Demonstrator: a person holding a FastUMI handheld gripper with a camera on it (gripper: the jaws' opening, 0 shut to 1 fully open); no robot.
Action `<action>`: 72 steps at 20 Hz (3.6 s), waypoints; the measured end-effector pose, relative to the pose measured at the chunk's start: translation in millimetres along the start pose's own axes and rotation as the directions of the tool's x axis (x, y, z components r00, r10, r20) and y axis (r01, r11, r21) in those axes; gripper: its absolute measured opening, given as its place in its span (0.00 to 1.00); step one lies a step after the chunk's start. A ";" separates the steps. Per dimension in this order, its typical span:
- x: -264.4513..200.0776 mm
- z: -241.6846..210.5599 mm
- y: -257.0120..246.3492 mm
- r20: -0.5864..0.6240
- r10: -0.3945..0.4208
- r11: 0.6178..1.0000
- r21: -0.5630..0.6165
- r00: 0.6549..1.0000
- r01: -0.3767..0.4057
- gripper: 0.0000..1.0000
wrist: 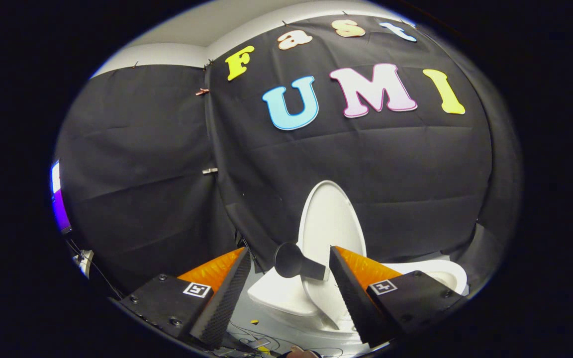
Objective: Open the toilet lid.
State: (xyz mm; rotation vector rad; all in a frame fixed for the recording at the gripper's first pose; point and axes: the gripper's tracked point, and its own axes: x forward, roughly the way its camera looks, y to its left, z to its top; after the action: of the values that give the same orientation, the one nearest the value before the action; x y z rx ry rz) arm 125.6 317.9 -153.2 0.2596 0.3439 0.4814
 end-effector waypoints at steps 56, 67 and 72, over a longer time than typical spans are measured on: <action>-244.2 154.9 -99.6 0.331 -0.215 0.958 -0.110 0.919 0.264 0.99; -239.9 152.3 -99.3 0.324 -0.216 0.957 -0.114 0.921 0.265 0.99; -236.5 149.6 -102.4 0.314 -0.228 0.954 -0.116 0.922 0.276 0.99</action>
State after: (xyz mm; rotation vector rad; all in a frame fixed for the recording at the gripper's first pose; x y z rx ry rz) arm 27.5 89.7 11.6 0.1270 0.0408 0.2068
